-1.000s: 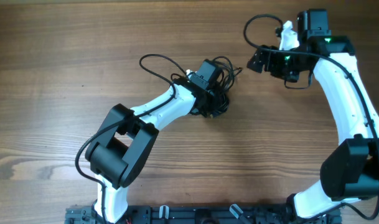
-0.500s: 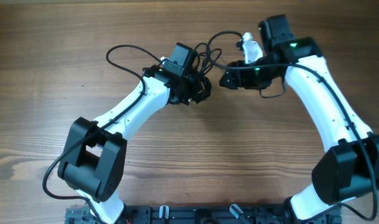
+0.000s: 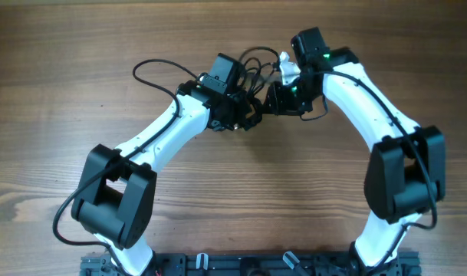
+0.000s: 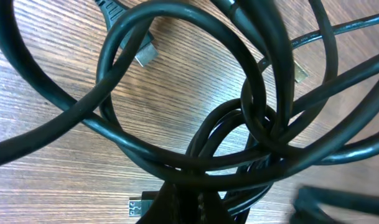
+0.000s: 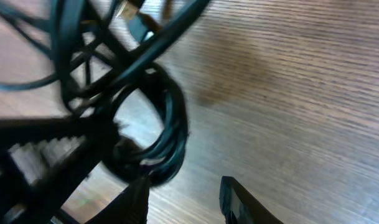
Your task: Untangle cables
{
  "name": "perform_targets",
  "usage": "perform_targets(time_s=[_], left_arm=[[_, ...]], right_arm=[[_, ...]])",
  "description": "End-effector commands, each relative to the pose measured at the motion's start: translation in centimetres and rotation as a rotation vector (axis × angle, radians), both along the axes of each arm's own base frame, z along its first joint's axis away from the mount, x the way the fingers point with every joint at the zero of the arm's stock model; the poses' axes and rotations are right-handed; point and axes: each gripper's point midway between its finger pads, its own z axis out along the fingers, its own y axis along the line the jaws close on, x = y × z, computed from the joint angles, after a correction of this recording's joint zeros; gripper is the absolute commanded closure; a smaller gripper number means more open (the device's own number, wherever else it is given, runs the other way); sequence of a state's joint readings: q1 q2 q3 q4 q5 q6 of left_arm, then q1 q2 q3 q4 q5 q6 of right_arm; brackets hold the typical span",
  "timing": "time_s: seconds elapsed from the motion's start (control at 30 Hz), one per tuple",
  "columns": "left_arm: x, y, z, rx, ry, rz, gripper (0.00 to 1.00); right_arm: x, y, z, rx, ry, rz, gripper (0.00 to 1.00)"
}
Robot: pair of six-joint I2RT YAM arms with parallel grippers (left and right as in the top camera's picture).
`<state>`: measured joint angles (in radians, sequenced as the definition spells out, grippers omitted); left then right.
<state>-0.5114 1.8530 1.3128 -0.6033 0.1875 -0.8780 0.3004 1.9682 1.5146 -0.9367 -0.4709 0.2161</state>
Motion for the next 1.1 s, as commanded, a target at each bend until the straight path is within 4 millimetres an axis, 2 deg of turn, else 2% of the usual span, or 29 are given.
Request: perform_targets(time_s=[0.0, 0.13, 0.27, 0.53, 0.6, 0.73, 0.83, 1.07], left_arm=[[-0.4, -1.4, 1.1, -0.087, 0.018, 0.013, 0.96], [-0.5, -2.6, 1.8, -0.153, 0.023, -0.018, 0.96], [-0.3, -3.2, 2.2, -0.186, 0.015, -0.032, 0.96], [-0.3, -3.5, 2.6, -0.229, 0.018, -0.053, 0.96], [-0.3, -3.3, 2.5, -0.214, 0.019, -0.047, 0.96], [-1.2, -1.5, 1.1, -0.111, 0.058, -0.011, 0.96], [-1.9, -0.5, 0.4, -0.055, 0.092, 0.006, 0.96], [-2.3, -0.2, 0.2, -0.032, 0.091, -0.036, 0.96]], right_arm=[[0.7, 1.3, -0.5, 0.051, 0.014, -0.017, 0.60], [1.5, 1.8, -0.2, 0.079, -0.013, -0.028, 0.56], [1.5, 1.7, -0.2, 0.078, -0.011, -0.028, 0.58], [1.5, 1.8, -0.2, 0.078, -0.015, -0.025, 0.93], [1.6, 1.8, -0.1, 0.079, -0.020, -0.020, 0.96], [2.1, 1.8, 0.6, 0.126, -0.034, -0.011, 0.96], [3.1, 1.2, 2.5, 0.226, -0.048, -0.032, 0.96], [5.5, -2.4, 10.3, 0.663, -0.110, -0.071, 0.96]])
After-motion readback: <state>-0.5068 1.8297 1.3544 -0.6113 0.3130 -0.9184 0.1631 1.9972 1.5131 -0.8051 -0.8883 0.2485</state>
